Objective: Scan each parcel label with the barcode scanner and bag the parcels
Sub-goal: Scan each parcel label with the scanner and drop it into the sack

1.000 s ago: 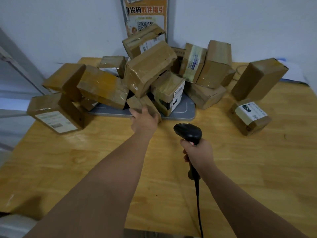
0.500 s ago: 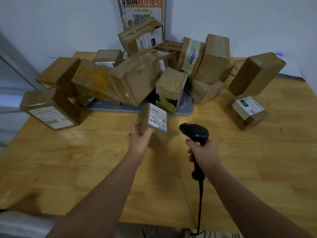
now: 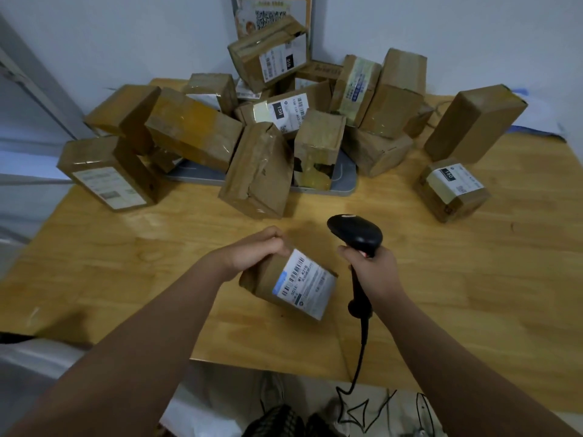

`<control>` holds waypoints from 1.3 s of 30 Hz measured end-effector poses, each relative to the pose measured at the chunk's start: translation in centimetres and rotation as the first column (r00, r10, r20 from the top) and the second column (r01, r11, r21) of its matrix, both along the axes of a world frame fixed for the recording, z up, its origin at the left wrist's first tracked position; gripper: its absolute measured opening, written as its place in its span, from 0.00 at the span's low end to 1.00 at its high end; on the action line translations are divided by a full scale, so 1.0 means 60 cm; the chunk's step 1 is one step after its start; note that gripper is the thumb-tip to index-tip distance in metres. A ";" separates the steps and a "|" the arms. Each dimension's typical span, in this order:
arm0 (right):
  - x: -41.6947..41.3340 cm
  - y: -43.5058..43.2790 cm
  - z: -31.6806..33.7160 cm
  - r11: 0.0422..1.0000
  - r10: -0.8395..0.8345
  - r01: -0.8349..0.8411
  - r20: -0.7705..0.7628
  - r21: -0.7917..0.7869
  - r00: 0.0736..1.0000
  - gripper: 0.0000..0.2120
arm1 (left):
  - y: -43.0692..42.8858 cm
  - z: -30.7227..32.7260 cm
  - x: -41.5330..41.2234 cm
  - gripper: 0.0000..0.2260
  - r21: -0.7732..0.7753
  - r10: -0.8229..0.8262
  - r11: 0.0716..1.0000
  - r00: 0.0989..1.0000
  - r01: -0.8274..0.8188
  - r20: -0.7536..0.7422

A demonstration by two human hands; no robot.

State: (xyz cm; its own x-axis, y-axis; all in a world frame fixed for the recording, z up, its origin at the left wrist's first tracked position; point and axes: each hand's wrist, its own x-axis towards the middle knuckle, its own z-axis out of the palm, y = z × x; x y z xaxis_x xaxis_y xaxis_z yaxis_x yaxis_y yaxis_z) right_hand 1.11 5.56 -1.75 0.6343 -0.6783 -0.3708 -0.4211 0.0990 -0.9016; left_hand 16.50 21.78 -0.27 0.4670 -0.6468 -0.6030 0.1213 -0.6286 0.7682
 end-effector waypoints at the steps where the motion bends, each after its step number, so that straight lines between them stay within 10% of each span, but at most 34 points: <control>1: -0.005 0.000 0.001 1.000 0.017 -0.017 0.011 0.020 1.000 0.10 | -0.008 0.006 -0.001 0.21 0.038 -0.052 0.998 0.999 0.051 0.010; 11: -0.038 0.023 -0.042 0.972 -0.012 0.005 0.029 0.235 1.000 0.02 | -0.032 -0.030 -0.061 0.17 -0.164 0.352 0.936 0.787 -0.313 0.507; 20: -0.025 0.032 -0.065 0.981 -0.129 0.133 -0.038 0.143 0.991 0.05 | 0.005 -0.018 -0.050 0.35 -0.006 0.096 0.995 0.995 -0.096 0.019; 27: -0.070 0.021 -0.027 0.993 -0.099 0.101 0.039 -0.052 0.994 0.08 | 0.009 -0.033 -0.050 0.30 -0.276 0.312 0.929 0.921 -0.245 0.232; 39: -0.083 0.021 0.022 0.934 0.211 -0.209 -0.025 -0.291 0.977 0.05 | -0.004 -0.016 -0.027 0.25 -0.291 0.303 0.927 0.930 -0.237 0.209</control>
State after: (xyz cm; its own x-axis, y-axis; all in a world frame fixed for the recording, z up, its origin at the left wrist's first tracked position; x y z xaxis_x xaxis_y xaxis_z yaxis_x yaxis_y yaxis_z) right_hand -3.86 6.84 -0.45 0.7755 -0.6071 -0.1735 -0.3983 -0.2571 -0.8805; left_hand 14.90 21.54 -1.22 0.7572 -0.5915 -0.2772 0.0450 -0.3761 0.9255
